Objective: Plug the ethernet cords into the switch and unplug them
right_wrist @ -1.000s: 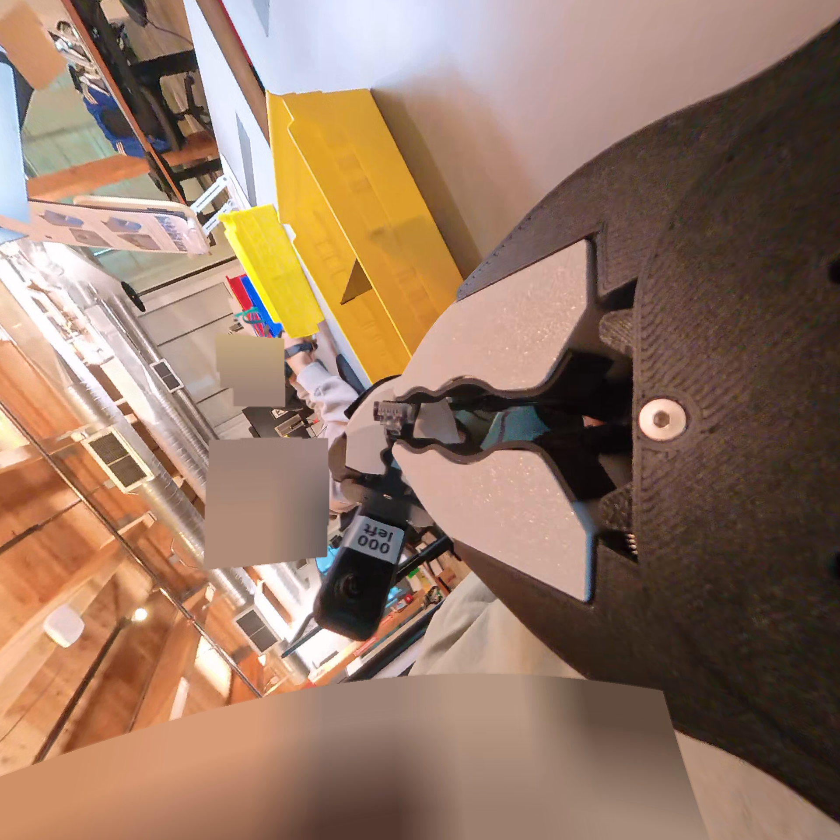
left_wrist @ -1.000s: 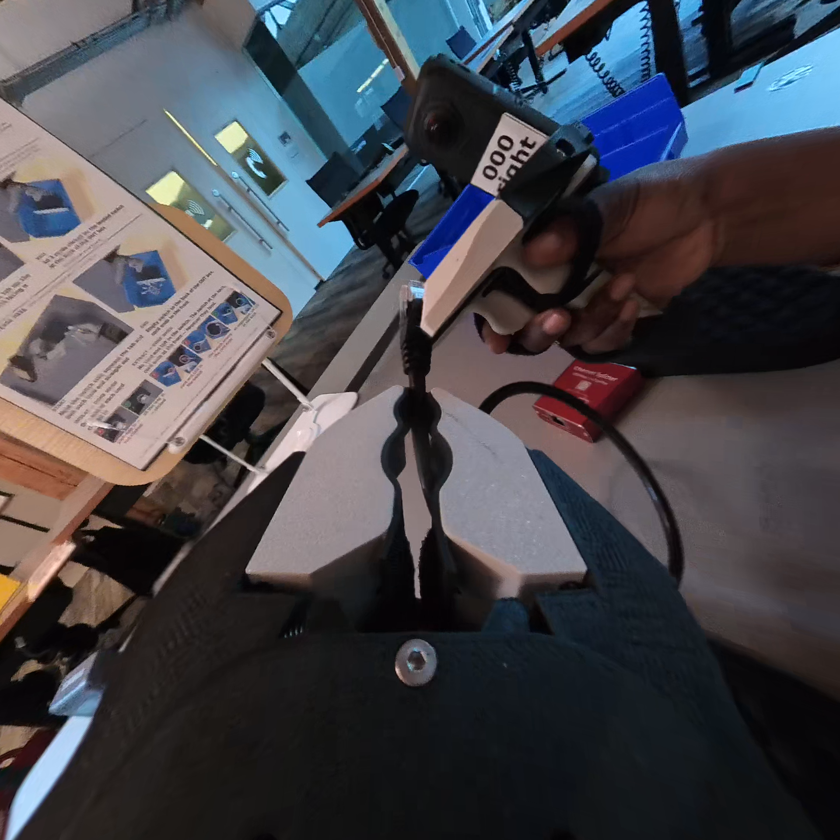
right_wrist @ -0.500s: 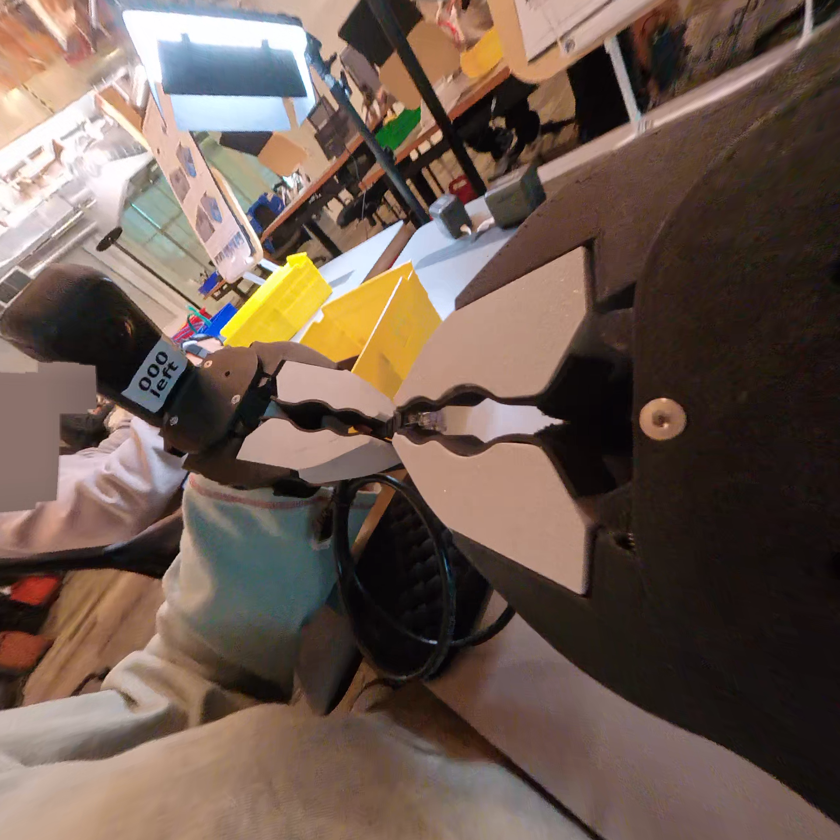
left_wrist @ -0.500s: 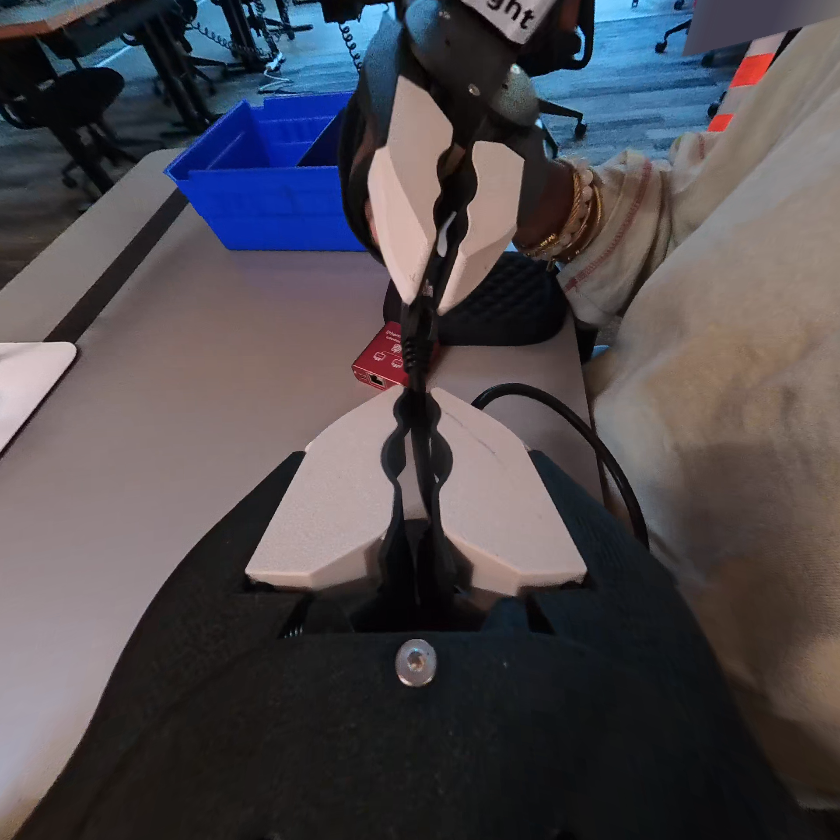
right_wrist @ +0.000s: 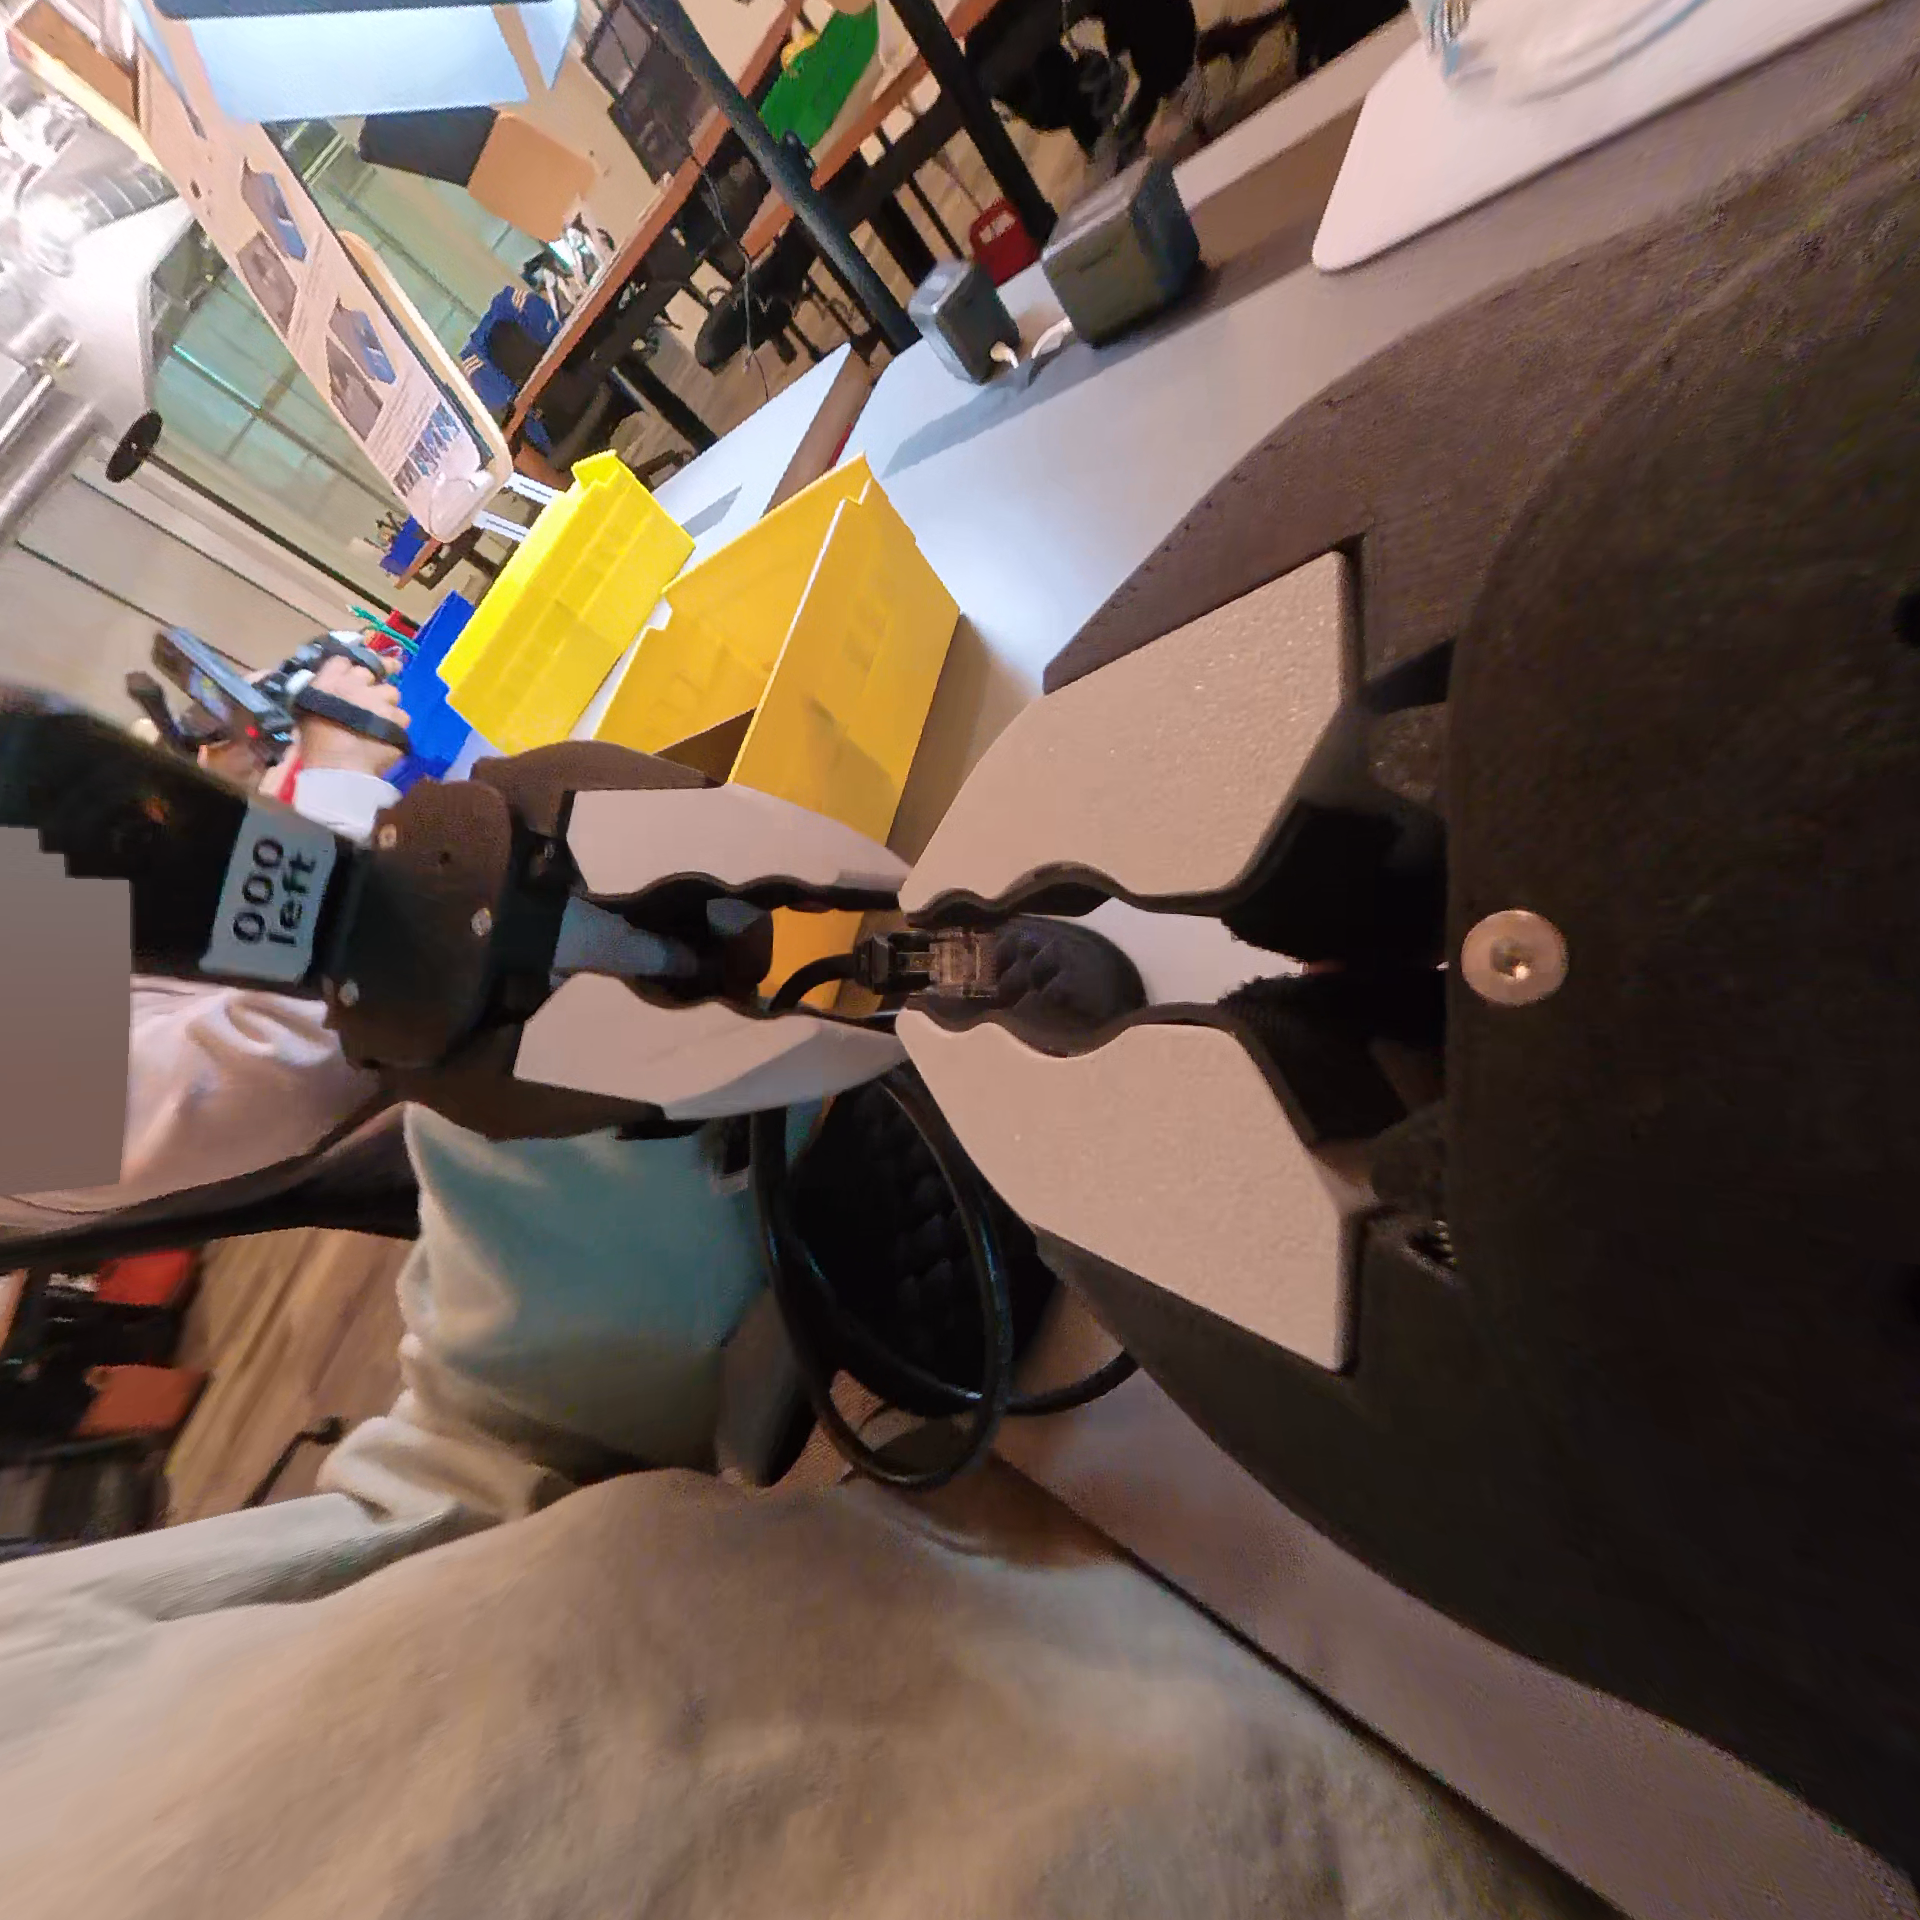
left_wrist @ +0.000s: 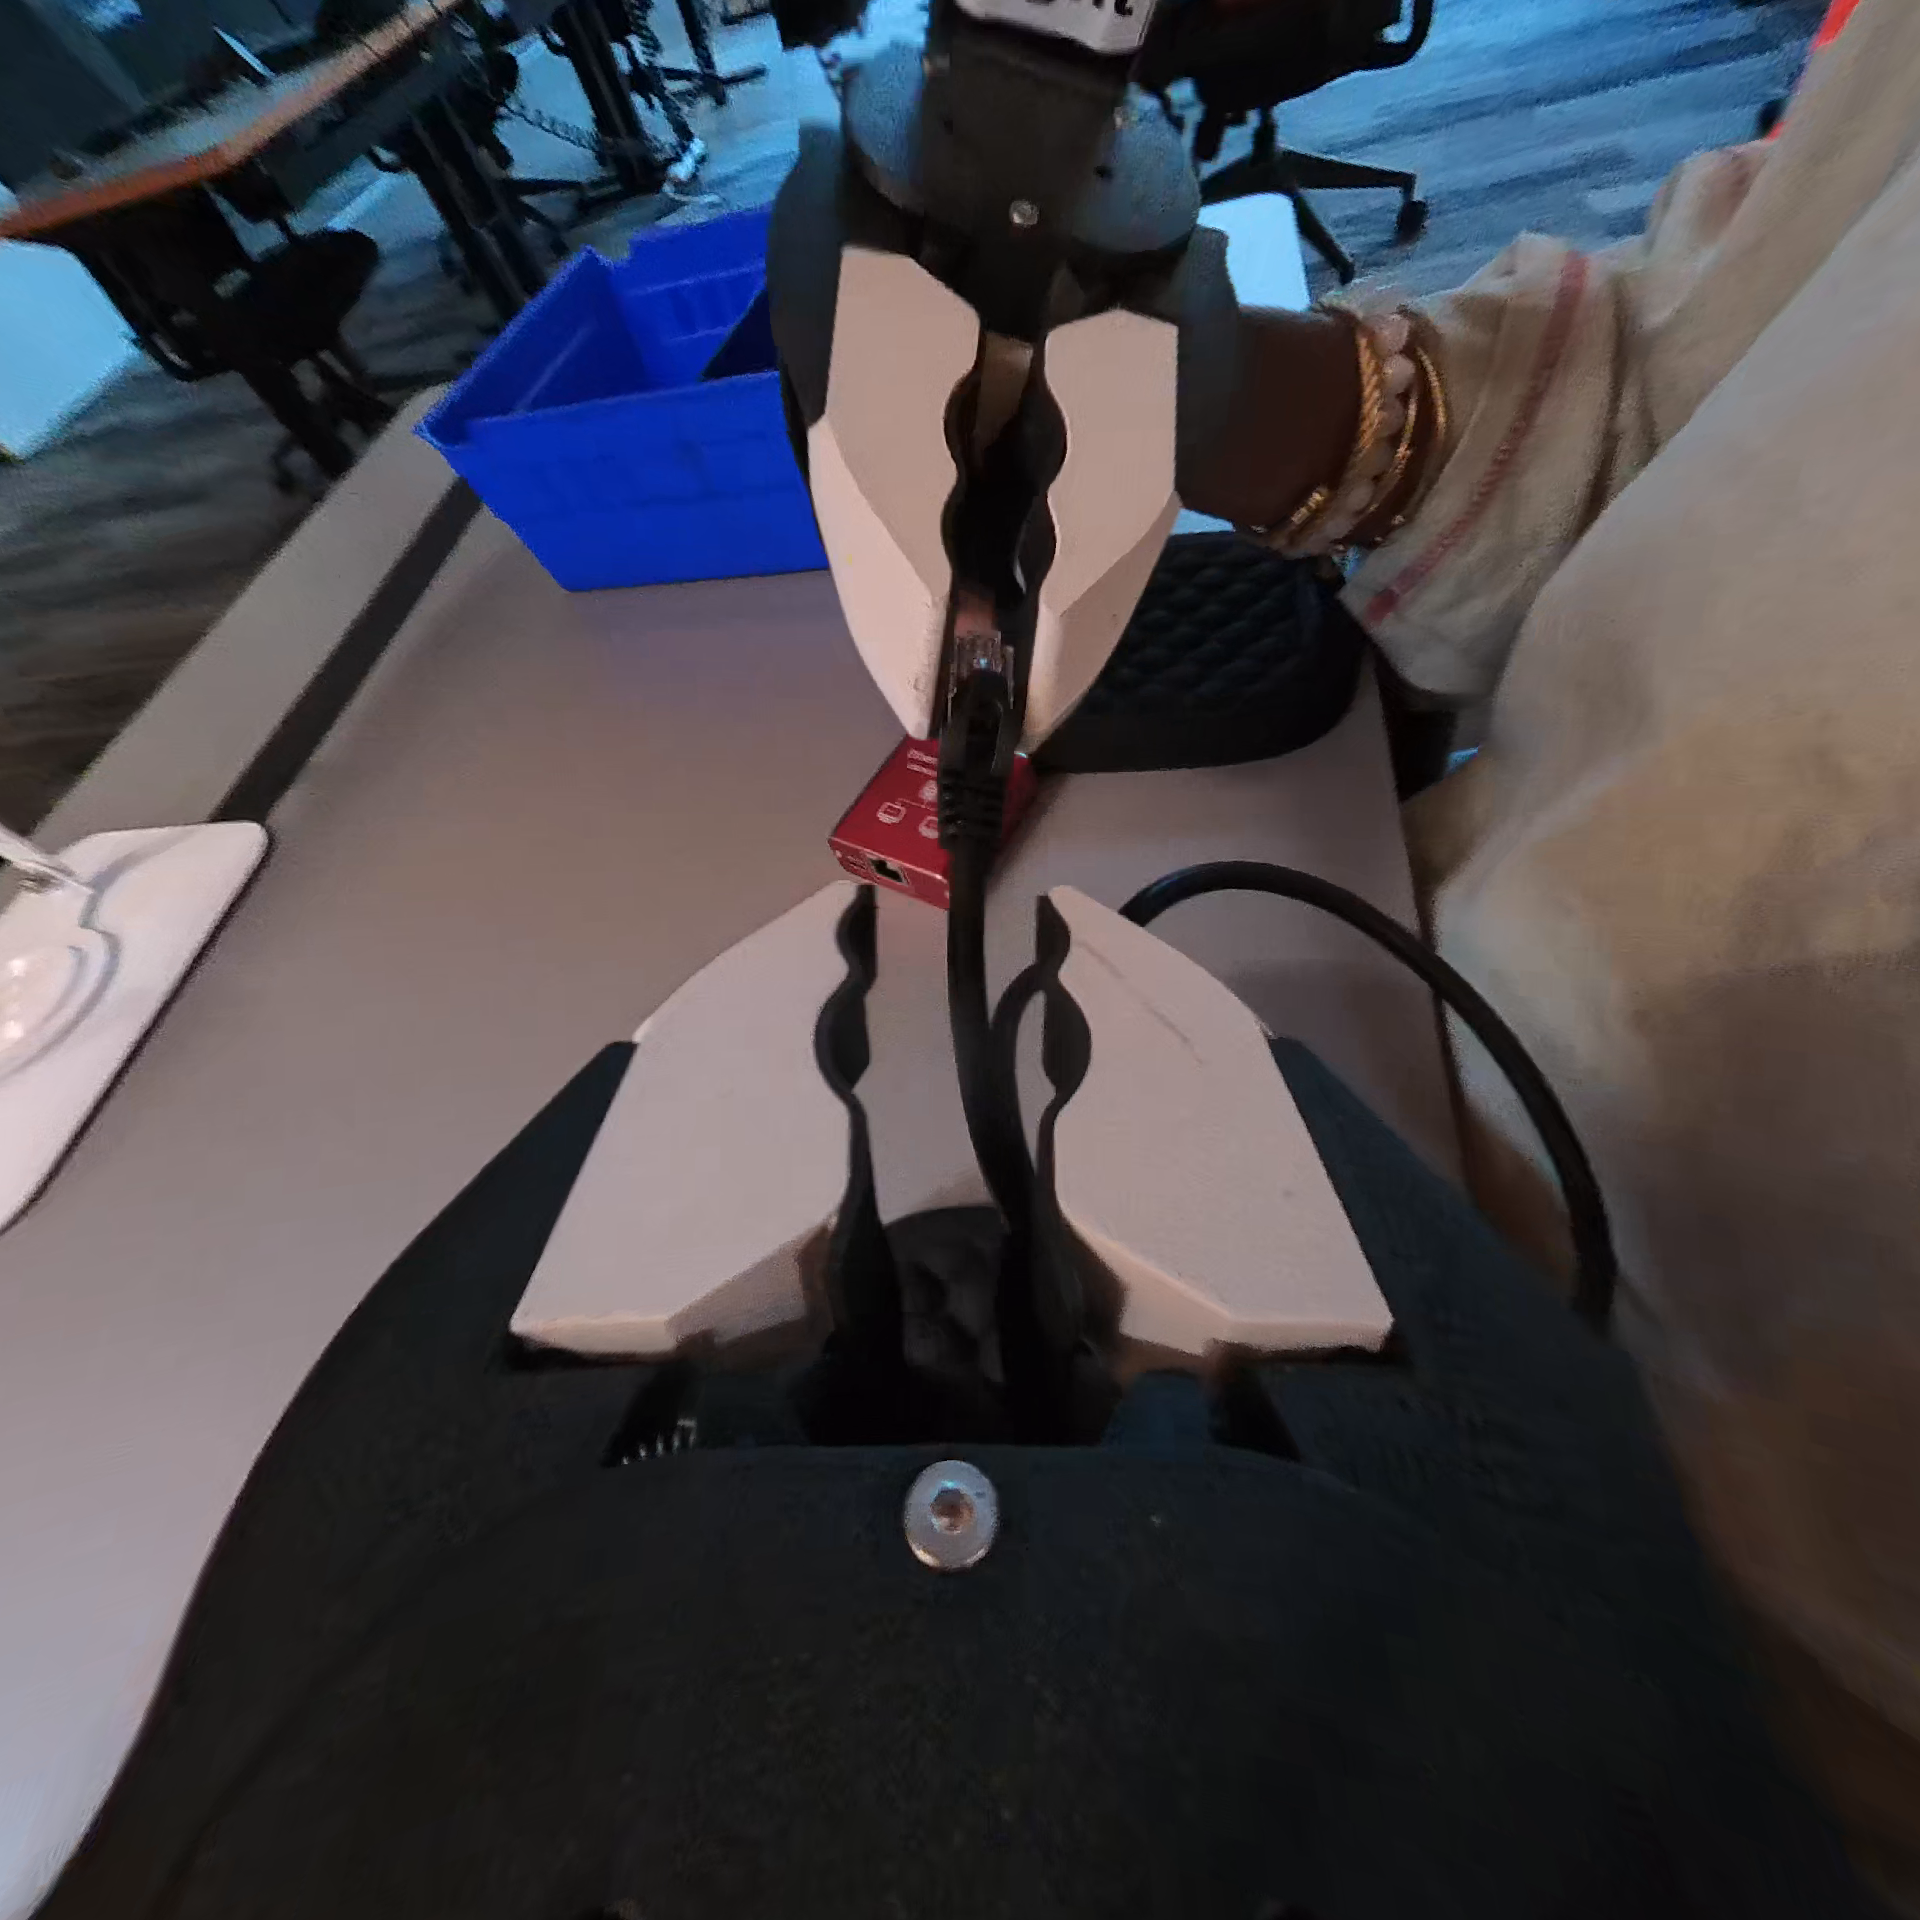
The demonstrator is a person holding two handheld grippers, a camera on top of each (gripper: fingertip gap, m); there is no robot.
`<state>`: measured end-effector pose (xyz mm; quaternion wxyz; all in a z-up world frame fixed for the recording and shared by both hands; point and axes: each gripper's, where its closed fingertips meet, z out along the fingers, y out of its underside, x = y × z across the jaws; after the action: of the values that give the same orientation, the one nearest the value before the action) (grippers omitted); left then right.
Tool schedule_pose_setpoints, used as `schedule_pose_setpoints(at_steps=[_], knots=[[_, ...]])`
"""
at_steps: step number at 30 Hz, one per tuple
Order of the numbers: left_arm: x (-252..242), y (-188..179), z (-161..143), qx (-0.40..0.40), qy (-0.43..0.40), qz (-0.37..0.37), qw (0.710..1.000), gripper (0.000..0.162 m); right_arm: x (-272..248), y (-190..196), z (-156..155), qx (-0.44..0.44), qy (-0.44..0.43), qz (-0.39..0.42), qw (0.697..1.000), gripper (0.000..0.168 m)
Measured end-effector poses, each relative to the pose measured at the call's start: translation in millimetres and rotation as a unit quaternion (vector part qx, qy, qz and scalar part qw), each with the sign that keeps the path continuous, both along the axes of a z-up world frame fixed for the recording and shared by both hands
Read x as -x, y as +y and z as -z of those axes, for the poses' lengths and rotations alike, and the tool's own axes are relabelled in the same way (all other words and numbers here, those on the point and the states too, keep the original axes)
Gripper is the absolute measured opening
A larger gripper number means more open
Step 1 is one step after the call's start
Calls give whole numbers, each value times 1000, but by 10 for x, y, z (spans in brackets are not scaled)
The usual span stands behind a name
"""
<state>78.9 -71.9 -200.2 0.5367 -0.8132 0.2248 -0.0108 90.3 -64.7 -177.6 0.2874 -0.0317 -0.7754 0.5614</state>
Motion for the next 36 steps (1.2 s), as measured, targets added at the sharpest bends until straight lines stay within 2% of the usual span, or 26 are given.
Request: schedule_pose_setpoints(at_steps=[3, 6, 14, 17, 23, 36], knots=[[-48, 67, 22, -32, 16, -13, 999, 37, -35, 33, 68, 43, -26, 6, 999, 12], [-119, 125, 49, -64, 19, -11, 998, 37, -80, 51, 173, 72, -49, 16, 996, 12], [-240, 212, 194, -85, 0, 17, 996, 28, -138, 61, 280, 127, -86, 21, 988, 12], [-212, 232, 205, -98, -5, 20, 995, 19, -95, 58, 295, 133, -95, 19, 986, 12], [-191, 227, 211, -114, -21, 22, 993, 14, -65, 49, 285, 151, -102, 12, 983, 12], [-225, 219, 223, -96, -14, 31, 995, 12, -111, 53, 291, 143, -86, 16, 986, 12]])
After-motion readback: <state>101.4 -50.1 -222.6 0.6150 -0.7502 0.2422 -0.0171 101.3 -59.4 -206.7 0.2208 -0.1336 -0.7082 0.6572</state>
